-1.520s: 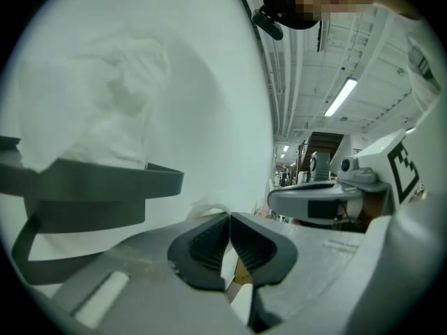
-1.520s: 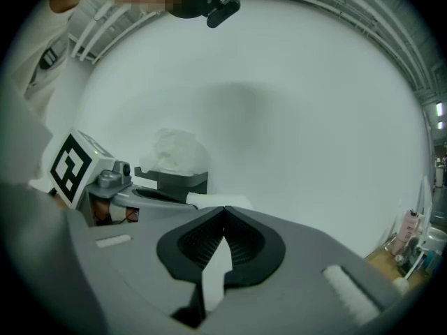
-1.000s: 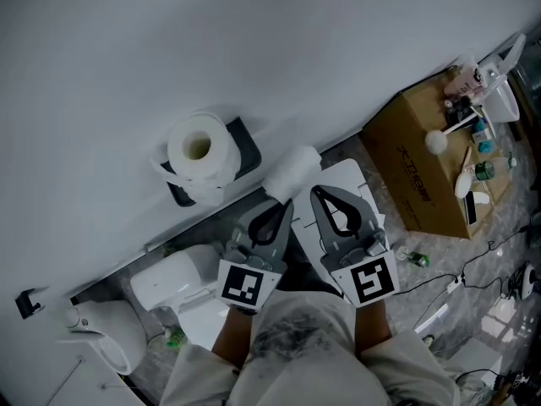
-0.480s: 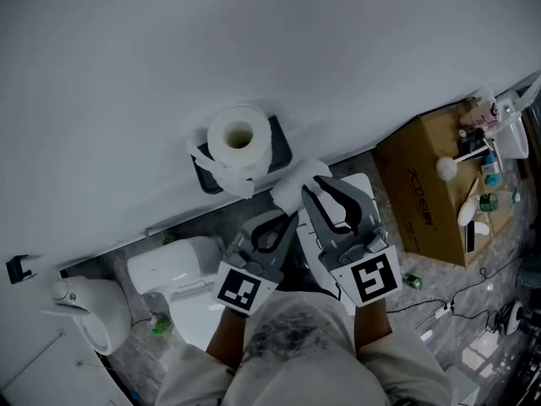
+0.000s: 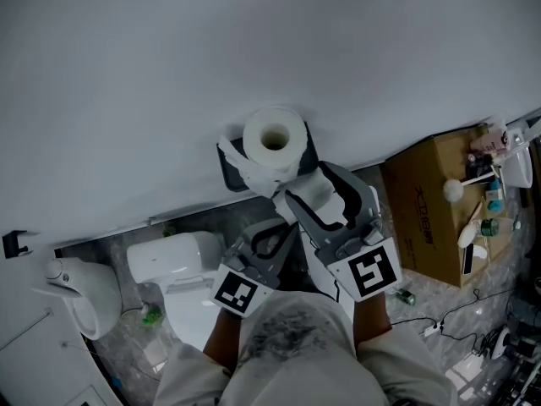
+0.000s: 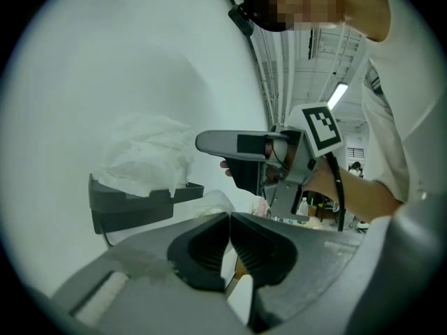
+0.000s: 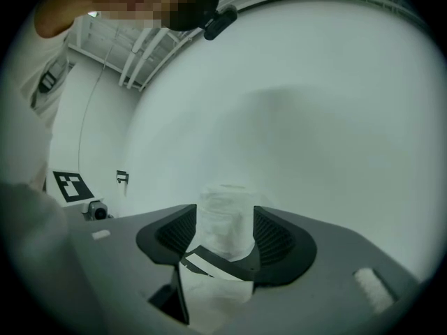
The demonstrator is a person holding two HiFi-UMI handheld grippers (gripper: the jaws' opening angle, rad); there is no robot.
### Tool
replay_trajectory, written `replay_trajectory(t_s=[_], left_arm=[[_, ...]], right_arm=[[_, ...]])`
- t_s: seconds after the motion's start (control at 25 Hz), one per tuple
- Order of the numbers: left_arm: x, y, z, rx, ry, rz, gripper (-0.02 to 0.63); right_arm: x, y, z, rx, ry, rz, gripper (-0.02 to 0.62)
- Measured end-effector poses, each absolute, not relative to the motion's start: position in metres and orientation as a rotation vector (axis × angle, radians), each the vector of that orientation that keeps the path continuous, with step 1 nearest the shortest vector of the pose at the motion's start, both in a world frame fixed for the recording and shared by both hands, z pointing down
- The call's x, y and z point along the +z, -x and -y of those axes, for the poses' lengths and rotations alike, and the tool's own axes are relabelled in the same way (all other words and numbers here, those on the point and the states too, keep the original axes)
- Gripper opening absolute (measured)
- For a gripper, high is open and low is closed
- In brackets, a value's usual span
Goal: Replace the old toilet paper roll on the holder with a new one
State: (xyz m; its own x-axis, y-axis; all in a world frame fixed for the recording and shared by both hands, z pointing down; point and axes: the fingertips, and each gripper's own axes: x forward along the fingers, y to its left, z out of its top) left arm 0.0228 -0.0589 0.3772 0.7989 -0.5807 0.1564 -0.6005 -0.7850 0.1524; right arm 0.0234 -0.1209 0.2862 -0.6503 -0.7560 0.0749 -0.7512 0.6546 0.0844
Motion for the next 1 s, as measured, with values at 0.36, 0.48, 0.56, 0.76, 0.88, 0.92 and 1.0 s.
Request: replay_trajectory(t_s=[0.36,0.48,0.56,0.76,0.88,0.92,1.0], left_arm=[[0.385,-0.007,0.056,0.154,-2.77,0.923,0.014],[0.387,-0.003,0.056,0.161,-2.774,0.92,0.014],[0.389,-0.001,0.056,0.164,-2.766,0.922,0.014],[0.395,0.004,0.055,0.173,-2.754,0.931,0.014],[0.394,0.008,0.055,0.168,-2.748,0.938,0.014],[0.395,0.009,0.055,0.167,-2.745,0.94,0.014],[0.395,0.012,0.056,0.167,-2.738,0.944,0.014]], right_arm=[[0.289,0.0,0.146,-0.008,-1.25,2.742,0.444],[0.291,0.006,0.155,0.022,-1.262,2.726,0.467],[0.295,0.011,0.161,0.045,-1.259,2.713,0.479],[0.303,0.018,0.174,0.086,-1.282,2.694,0.488],[0.306,0.019,0.18,0.079,-1.31,2.655,0.486],[0.307,0.019,0.182,0.064,-1.322,2.643,0.486],[0.308,0.018,0.185,0.028,-1.34,2.62,0.443]])
